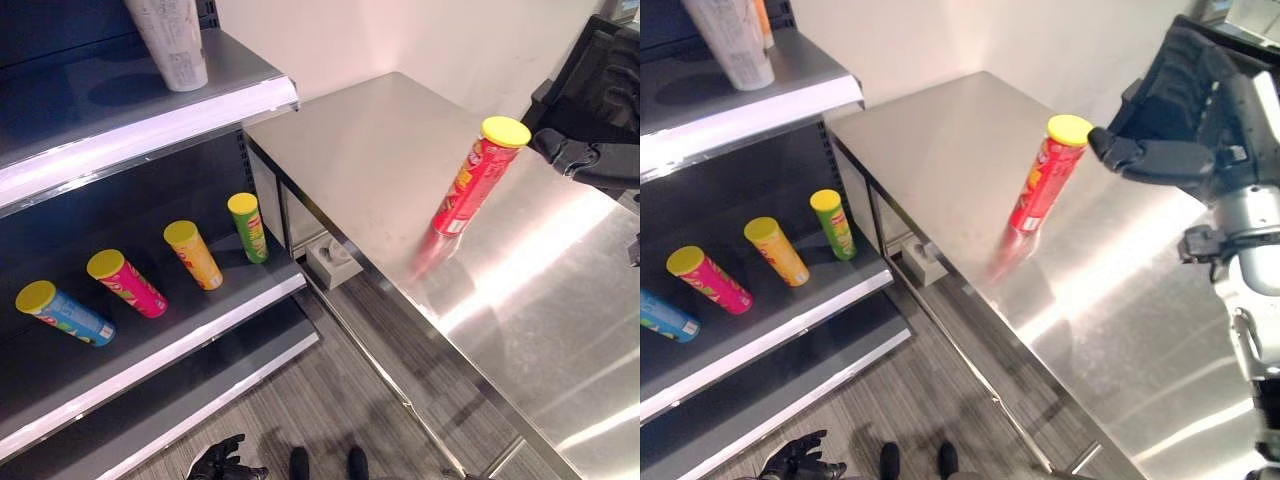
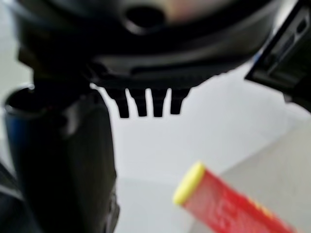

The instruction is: Put the goods on the table back onto the shelves and tidy them up.

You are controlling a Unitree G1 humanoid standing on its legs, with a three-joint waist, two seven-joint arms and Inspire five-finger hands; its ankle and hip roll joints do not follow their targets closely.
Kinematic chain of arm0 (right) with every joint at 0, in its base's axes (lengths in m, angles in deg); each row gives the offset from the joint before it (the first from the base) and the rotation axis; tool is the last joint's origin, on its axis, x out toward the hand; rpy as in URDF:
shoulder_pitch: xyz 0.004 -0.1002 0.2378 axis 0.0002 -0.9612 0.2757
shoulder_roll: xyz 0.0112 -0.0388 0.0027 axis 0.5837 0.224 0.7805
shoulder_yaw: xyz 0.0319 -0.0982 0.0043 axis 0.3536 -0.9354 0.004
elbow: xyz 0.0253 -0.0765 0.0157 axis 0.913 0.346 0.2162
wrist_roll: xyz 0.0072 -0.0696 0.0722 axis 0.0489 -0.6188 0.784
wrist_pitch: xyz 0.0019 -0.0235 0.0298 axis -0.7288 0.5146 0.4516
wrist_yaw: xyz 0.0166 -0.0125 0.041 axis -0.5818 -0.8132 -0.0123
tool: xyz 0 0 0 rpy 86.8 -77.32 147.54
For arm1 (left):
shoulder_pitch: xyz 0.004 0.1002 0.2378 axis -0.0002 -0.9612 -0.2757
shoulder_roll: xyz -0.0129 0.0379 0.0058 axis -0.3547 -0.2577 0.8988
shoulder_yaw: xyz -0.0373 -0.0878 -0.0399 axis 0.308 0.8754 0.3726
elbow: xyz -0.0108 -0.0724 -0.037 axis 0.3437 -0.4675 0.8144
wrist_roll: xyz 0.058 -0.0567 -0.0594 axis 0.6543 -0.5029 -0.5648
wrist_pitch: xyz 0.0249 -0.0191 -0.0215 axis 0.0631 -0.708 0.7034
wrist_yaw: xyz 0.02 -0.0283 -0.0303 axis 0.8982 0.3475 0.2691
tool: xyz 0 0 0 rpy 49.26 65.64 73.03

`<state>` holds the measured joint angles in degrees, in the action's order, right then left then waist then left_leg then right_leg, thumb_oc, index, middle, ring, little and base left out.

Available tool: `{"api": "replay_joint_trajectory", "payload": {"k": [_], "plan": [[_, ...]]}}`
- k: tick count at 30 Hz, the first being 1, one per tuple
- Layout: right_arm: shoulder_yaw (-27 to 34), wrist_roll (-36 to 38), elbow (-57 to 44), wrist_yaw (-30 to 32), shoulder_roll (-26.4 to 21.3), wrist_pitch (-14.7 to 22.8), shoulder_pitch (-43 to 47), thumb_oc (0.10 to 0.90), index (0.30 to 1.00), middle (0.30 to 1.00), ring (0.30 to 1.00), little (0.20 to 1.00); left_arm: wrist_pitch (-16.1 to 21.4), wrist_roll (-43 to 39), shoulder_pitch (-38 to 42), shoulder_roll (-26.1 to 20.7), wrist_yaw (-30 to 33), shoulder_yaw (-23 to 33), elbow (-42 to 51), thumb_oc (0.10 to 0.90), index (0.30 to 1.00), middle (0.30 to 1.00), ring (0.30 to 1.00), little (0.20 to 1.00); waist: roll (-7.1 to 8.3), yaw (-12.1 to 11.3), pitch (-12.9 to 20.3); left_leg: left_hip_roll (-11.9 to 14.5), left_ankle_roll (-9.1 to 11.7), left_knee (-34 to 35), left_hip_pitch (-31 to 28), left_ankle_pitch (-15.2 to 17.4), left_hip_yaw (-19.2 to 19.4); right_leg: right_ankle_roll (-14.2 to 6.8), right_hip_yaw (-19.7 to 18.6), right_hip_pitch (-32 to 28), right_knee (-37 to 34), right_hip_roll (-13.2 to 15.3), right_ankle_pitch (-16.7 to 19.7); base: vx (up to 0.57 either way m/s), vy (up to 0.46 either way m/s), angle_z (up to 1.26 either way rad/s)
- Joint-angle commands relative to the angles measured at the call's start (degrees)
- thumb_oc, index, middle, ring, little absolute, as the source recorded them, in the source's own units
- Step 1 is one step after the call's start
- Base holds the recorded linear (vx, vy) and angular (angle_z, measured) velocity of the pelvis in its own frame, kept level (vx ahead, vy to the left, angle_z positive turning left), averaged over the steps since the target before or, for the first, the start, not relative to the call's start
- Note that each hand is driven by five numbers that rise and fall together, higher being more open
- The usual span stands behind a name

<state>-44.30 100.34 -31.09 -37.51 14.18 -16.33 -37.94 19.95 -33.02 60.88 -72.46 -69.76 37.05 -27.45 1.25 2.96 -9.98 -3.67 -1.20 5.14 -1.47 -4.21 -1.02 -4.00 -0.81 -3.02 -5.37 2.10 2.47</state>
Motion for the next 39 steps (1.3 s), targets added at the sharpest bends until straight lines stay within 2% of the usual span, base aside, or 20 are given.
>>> {"api": "replay_joint_trajectory", "payload": {"k": [1,12,19,25,39], "plan": [[-0.73,-0.50,2.18,1.44,-3.37,2.50,8.84,0.800,0.900,0.900,0.900,0.900,2.45,1.54,-0.56,-3.98,0.26,0.39,-1.25,0.800,0.900,0.900,0.900,0.900,4.26,-2.72,5.27,3.26,2.89,-0.65,1.34,5.04,0.33,-7.09,0.89,0.79,2.11,8.04,-2.20,0.00,0.017,0.08],[-5.07,-4.30,5.41,2.07,-4.65,1.24,11.70,0.800,0.900,0.900,0.900,0.900,2.24,2.82,0.49,-3.68,0.84,-0.67,-1.91,0.800,0.900,0.900,0.900,0.900,5.22,-3.32,5.35,3.78,3.24,-0.46,0.95,5.15,-0.48,-6.91,2.43,-0.27,1.23,7.93,-2.26,0.01,-0.005,0.02],[-4.89,-3.62,6.93,2.14,-4.66,1.06,11.42,0.800,0.900,0.900,0.900,0.900,2.14,3.34,0.72,-3.51,0.73,-1.23,-2.61,0.800,0.900,0.900,0.900,0.900,5.84,-3.63,5.49,4.16,3.60,-0.42,0.92,5.15,-0.89,-6.74,3.44,-0.78,0.90,7.77,-2.42,0.02,-0.020,0.08],[-8.68,-2.23,13.06,1.54,-4.94,-0.08,14.41,0.800,0.900,0.900,0.900,0.900,1.94,3.33,1.24,-3.93,0.80,-2.11,-3.03,0.800,0.900,0.900,0.900,0.900,6.39,-4.13,5.48,4.50,3.94,-0.28,1.00,5.01,-1.36,-6.63,4.29,-0.96,0.75,7.69,-2.41,0.01,-0.013,0.05],[-15.33,-1.71,18.37,0.93,-4.84,-1.40,20.53,0.800,0.900,0.900,0.900,0.900,1.86,3.03,1.43,-4.30,1.04,-2.79,-3.23,0.800,0.900,0.900,0.900,0.900,6.50,-4.58,5.40,4.68,4.30,-0.14,1.32,4.92,-1.77,-6.55,5.08,-1.02,0.54,7.56,-2.38,0.01,-0.008,0.05]]}}
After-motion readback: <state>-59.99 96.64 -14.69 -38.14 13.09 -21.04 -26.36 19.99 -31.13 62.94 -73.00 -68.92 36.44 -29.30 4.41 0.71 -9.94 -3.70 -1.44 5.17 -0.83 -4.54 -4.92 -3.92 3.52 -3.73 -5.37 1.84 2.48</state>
